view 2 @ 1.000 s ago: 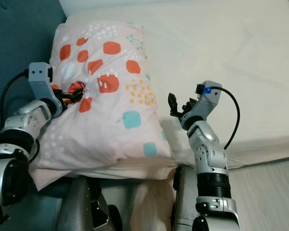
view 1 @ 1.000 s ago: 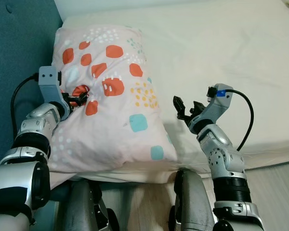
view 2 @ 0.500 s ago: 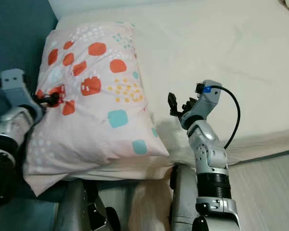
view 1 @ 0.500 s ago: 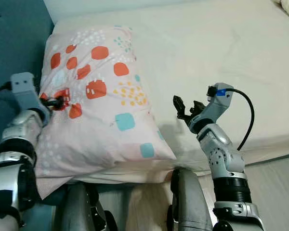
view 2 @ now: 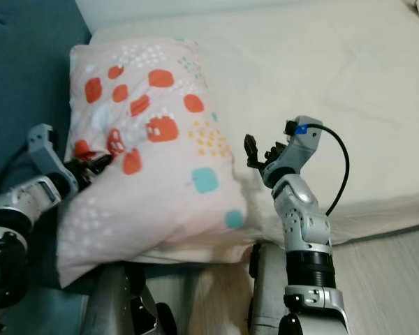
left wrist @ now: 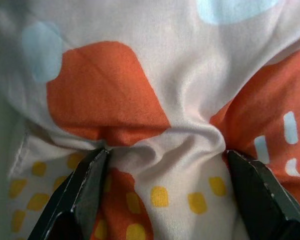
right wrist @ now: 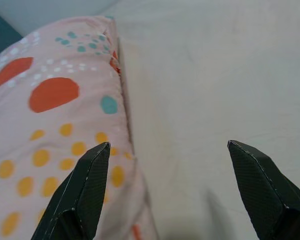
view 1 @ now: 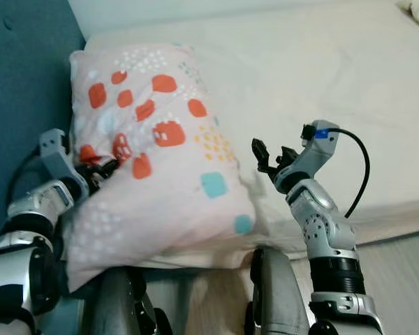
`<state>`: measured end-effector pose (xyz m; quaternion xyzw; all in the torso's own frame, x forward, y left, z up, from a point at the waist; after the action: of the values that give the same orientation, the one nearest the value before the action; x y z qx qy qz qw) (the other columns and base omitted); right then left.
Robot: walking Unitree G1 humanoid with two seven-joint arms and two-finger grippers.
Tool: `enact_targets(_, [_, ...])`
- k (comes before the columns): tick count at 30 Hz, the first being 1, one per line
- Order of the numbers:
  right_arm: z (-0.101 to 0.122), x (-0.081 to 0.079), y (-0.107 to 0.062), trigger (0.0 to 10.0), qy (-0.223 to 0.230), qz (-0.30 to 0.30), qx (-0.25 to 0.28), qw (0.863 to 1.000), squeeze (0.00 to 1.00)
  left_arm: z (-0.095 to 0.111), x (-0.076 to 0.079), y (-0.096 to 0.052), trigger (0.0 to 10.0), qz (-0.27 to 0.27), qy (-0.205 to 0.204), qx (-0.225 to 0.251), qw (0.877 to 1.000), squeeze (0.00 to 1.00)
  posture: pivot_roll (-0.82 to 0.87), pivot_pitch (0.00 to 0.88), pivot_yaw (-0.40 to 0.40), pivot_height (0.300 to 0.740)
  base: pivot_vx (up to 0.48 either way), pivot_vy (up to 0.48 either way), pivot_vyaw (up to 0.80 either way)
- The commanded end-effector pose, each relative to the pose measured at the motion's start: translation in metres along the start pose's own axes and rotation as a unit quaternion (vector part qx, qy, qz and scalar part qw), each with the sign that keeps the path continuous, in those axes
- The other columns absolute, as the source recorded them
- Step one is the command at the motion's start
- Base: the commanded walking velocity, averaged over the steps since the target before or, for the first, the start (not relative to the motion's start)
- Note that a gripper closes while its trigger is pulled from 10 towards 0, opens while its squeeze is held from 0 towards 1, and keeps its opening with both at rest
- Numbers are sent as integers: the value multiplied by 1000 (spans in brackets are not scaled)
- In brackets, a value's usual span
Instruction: Clean up the room
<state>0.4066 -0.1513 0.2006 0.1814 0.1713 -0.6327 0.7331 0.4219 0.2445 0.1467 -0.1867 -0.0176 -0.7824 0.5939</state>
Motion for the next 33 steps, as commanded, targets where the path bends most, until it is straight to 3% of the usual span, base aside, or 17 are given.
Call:
enact_targets(1, [-4,4,-4,10000,9,-6,-6,1000,0,-27,3,1,10000,-2,-35,-32,999,0,-155,227,80,540,0,0,0])
enact_targets(5, [-3,5,-4,10000,8,-8,-6,1000,0,-21,7,3,9569,-9,-53,-13,998,0,-155,227,78,540,0,0,0])
enact_targets(6, [-2,6,-4,10000,8,-9,-5,1000,0,-14,10,6,0,-16,-61,2,998,0,-155,226,75,540,0,0,0])
enact_targets(12, [0,7,-3,10000,7,-11,-4,1000,0,4,23,12,0,-41,-81,46,995,0,-154,226,74,540,0,0,0])
enact_targets(15, [0,5,-3,10000,8,-10,-3,1000,0,16,28,16,0,-35,-73,67,994,0,-154,226,74,540,0,0,0])
enact_targets(16, [1,5,-3,10000,9,-11,-1,1000,0,29,28,19,0,-10,-47,88,995,0,-158,225,73,540,0,0,0])
enact_targets(18, [1,5,-3,10000,9,-11,-1,1000,0,29,28,19,0,-10,-47,88,995,0,-158,225,73,540,0,0,0])
enact_targets(22, [3,7,-4,10000,9,-15,1,1000,0,49,18,17,0,46,22,108,993,0,-162,225,76,540,0,0,0])
enact_targets(24, [3,7,-4,10000,9,-15,1,1000,0,49,18,17,0,46,22,108,993,0,-162,225,76,540,0,0,0])
enact_targets(26, [5,9,-4,10000,10,-17,4,1000,0,60,11,14,0,79,85,103,988,0,-160,224,78,540,0,0,0])
enact_targets(29, [5,9,-4,10000,11,-18,5,1000,0,63,8,12,0,93,116,98,984,0,-157,224,77,540,0,0,0])
enact_targets(30, [5,9,-4,10000,11,-19,5,1000,0,66,6,11,0,105,144,93,980,0,-157,223,77,540,0,0,0])
enact_targets(31, [5,9,-4,10000,11,-19,5,1000,0,66,6,11,0,105,144,93,980,0,-157,223,77,540,0,0,0])
enact_targets(33, [5,9,-3,10000,13,-19,5,1000,0,78,-8,2,0,153,210,85,962,0,-153,223,78,540,0,0,0])
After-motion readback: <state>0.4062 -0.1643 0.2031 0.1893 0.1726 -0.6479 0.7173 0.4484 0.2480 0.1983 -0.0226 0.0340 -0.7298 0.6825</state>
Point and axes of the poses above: a point about 5 cm out from each wrist's last joint towards the gripper, its own y axis pointing out of the wrist towards the gripper, its own z axis along the axis of the wrist's last joint, x = y × z, the point moved 5 cm from there along y, pointing out of the wrist towards the gripper, and after that the axes turned 9 degrees about y, right-handed, at the moved point
